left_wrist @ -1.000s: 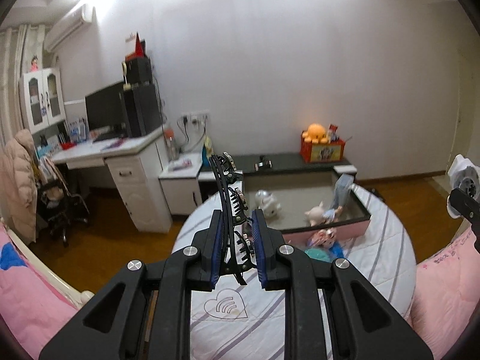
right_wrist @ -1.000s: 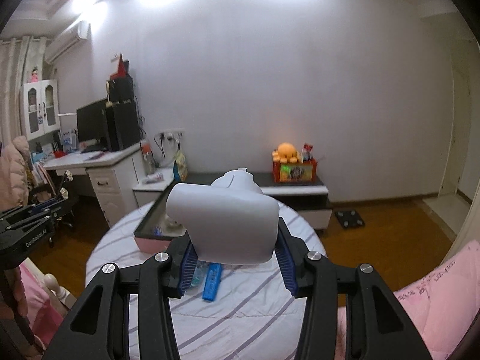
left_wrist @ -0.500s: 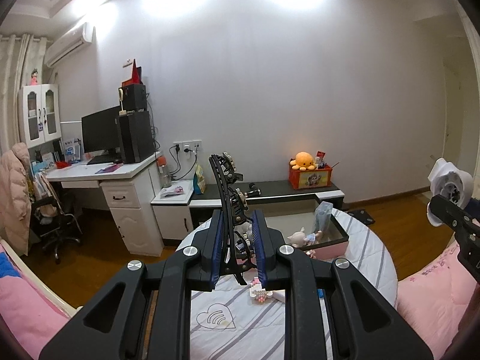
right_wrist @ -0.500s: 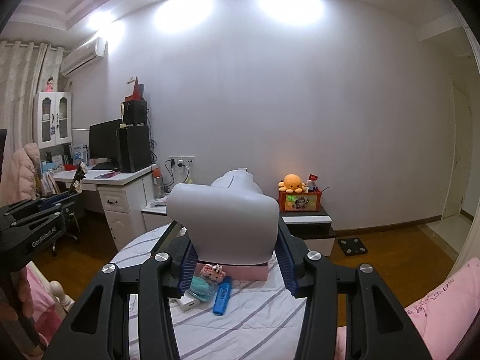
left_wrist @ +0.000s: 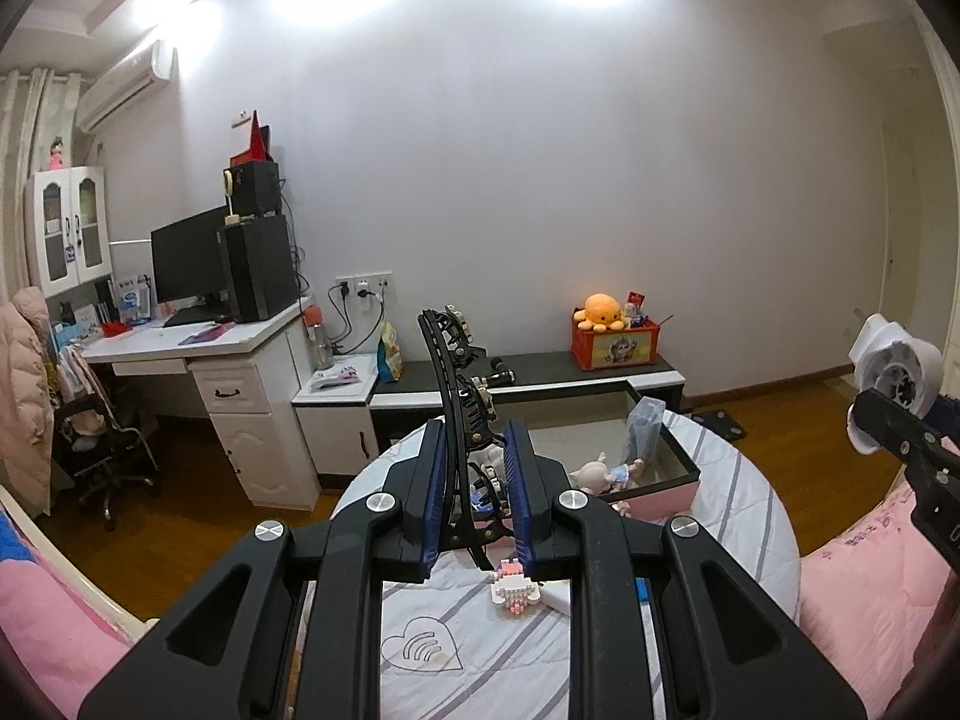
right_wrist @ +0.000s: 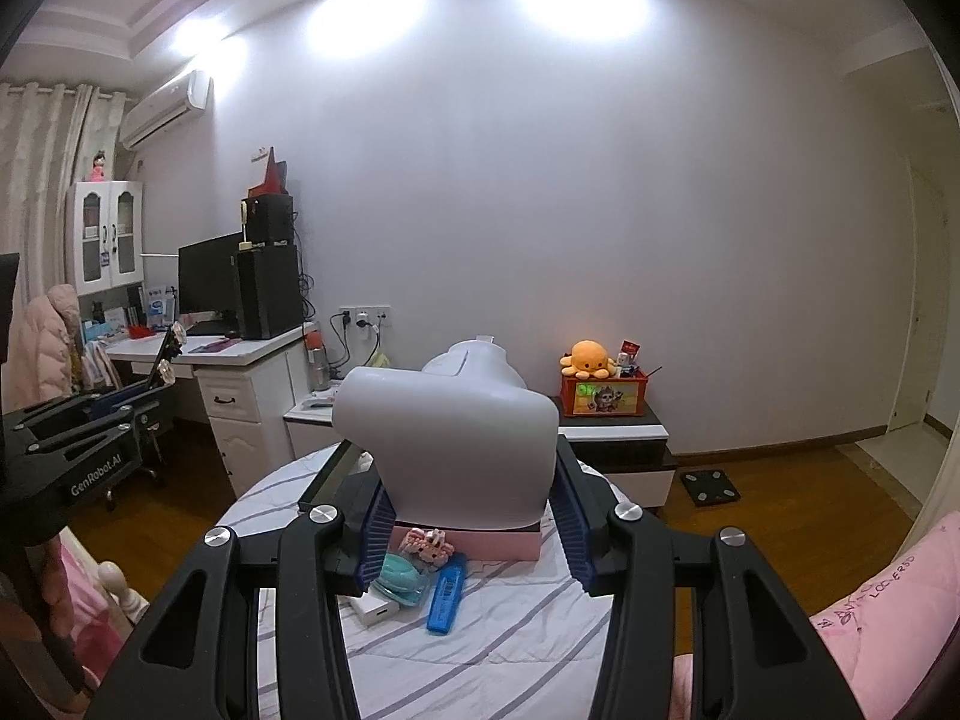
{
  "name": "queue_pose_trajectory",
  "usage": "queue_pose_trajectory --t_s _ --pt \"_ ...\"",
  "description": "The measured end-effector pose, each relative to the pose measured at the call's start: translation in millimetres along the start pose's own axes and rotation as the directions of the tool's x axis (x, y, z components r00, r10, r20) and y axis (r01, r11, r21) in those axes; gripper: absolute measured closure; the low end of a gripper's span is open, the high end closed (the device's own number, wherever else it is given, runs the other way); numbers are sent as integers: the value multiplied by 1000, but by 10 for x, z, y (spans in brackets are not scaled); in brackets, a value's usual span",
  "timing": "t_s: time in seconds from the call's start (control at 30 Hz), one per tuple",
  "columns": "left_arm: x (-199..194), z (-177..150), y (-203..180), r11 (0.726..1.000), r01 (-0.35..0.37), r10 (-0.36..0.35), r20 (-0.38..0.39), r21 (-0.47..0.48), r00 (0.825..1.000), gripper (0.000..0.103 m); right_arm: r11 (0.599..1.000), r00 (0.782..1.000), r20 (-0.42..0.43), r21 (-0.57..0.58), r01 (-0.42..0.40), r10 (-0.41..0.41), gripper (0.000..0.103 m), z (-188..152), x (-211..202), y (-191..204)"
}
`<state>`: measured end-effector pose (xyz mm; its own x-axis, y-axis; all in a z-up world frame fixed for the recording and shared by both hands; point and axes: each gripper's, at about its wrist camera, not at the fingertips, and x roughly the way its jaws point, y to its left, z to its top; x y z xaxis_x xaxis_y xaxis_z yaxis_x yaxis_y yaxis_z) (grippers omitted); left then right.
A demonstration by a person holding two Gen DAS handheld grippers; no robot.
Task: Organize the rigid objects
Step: 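Carry the hair clip and plush toy into the pink box and release both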
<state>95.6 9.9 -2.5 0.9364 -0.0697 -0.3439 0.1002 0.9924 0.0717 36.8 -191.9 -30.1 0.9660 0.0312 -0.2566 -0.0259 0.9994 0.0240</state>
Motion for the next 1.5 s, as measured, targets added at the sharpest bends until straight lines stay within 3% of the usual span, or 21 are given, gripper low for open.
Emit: queue_pose_trajectory --t_s 0.23,0.4,0.5,0.77,0.93,1.1,1.13,1.17,1.2,1.23,1.27,1.3,1.33,1.5 --pt "390 45 5 1000 4 -3 -25 12 1000 83 1000 1000 -16 18 23 -23 55 36 291 -36" --pt "909 121 6 1000 24 -22 -96 19 995 84 1000 998 -55 2 17 -17 55 93 725 -19" --pt "1282 173 -2 999 52 -49 -155 14 987 84 1000 996 -84 -9 -27 26 55 147 1058 13" --pt "2375 80 -127 994 84 -56 -355 65 933 84 996 970 -225 -6 -93 89 55 143 2113 43" --pt "2819 -47 -186 991 100 -51 -436 91 898 84 993 938 -336 -48 -107 85 55 -2 2734 118" --pt "2986 -103 -193 990 105 -51 -460 93 886 83 990 916 -383 -28 -138 117 55 -112 3030 121" --pt "2996 -99 -179 990 106 -53 -458 91 887 80 989 915 -384 -25 -145 124 55 -121 3056 122" --pt "3006 -95 -164 991 103 -50 -462 90 885 63 989 917 -378 -26 -147 126 55 -124 3066 123" --pt "3013 -92 -153 991 98 -45 -466 91 883 29 989 920 -370 -28 -147 126 51 -117 3072 133" --pt "3013 -93 -144 992 91 -39 -461 91 887 15 989 925 -360 -33 -142 120 44 -91 3087 144" --pt "2988 -92 -134 992 79 -30 -434 95 900 5 991 929 -352 -36 -132 111 21 -77 3092 148" --pt "2959 -94 -126 992 67 -19 -411 103 911 5 993 940 -330 -42 -110 90 14 -66 3056 134" --pt "2941 -100 -121 992 56 -6 -405 112 914 5 994 946 -315 -51 -94 74 14 -46 3039 141" --pt "2952 -110 -48 994 53 -11 -416 91 909 5 993 942 -329 -63 -95 69 14 -39 3039 157"
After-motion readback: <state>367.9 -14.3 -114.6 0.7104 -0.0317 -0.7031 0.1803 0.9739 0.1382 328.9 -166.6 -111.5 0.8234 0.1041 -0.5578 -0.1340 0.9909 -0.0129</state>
